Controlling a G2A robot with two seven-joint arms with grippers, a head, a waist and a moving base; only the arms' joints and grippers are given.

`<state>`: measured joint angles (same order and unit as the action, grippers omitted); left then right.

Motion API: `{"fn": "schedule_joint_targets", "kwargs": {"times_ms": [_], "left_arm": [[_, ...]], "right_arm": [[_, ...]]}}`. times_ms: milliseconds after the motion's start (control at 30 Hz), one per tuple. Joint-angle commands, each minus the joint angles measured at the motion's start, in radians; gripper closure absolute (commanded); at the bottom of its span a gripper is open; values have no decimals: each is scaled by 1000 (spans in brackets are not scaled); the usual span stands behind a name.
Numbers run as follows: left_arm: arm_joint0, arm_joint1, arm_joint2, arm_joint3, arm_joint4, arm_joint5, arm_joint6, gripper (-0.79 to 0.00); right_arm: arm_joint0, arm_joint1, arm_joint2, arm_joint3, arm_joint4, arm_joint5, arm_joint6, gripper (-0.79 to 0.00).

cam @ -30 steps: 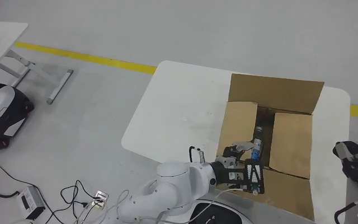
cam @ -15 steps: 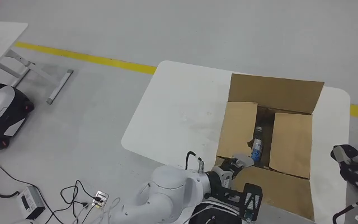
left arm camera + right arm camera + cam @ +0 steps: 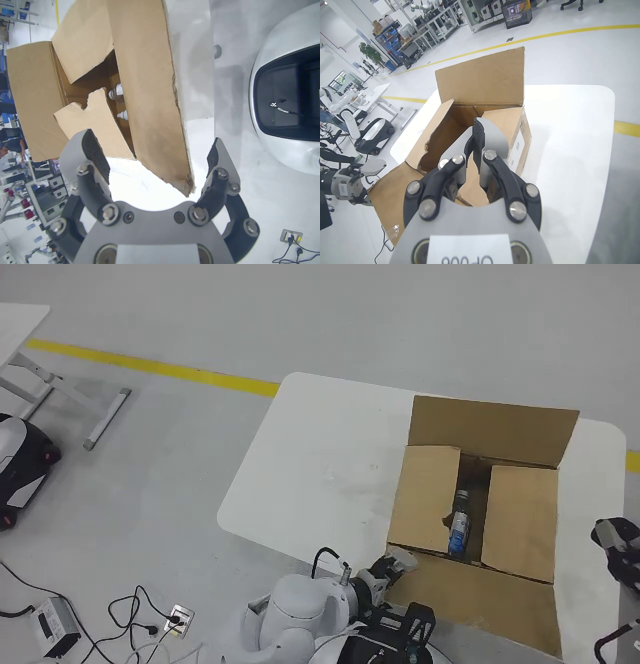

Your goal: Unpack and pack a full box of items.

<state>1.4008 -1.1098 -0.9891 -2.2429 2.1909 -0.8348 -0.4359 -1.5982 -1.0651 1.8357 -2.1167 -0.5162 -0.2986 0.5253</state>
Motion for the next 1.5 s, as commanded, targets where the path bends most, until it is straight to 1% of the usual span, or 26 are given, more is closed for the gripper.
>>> {"fn": "schedule_joint_targets", "kwargs": {"times_ms": [0,33,67,100,300,467,567,700,933,1033,1167,1200,1233,1267,1400,1467], "left_arm": [[-7,-2,10,33,39,81,31,-354],[-12,-3,17,46,53,103,43,-237],[-21,-4,26,53,74,113,53,-95],[-28,-5,36,59,92,123,60,0],[-50,-11,63,87,106,137,85,0],[-48,-16,51,87,67,150,83,0],[-44,-18,38,72,31,156,83,0],[-35,-20,9,22,-40,144,81,0],[-11,-15,-78,-63,-205,53,81,0],[0,-13,-113,-75,-274,35,82,0],[11,-10,-150,-60,-334,14,63,0],[10,-10,-154,-60,-339,14,59,-123],[11,-10,-156,-53,-350,19,55,-366],[9,-11,-158,-48,-357,27,50,-785],[-17,-16,-141,-24,-360,72,32,-785],[-34,-20,-122,-9,-357,109,29,-785]], "right_arm": [[3,0,0,4,1,1,0,0],[4,1,0,6,1,1,-1,0],[5,1,1,8,2,2,-1,0],[7,1,1,11,3,2,0,0],[16,3,3,26,8,3,4,0],[26,5,-2,36,10,4,7,0],[34,6,-3,36,11,7,11,0],[44,8,2,34,19,10,17,0],[52,12,22,36,40,7,37,0],[58,14,22,39,44,8,59,0],[63,17,14,42,49,-1,85,0],[63,18,11,43,51,-4,94,0],[64,19,9,43,52,-8,97,0],[64,19,6,44,52,-8,101,0],[64,21,-1,45,56,-13,108,0],[63,22,-2,46,59,-15,110,0]]}}
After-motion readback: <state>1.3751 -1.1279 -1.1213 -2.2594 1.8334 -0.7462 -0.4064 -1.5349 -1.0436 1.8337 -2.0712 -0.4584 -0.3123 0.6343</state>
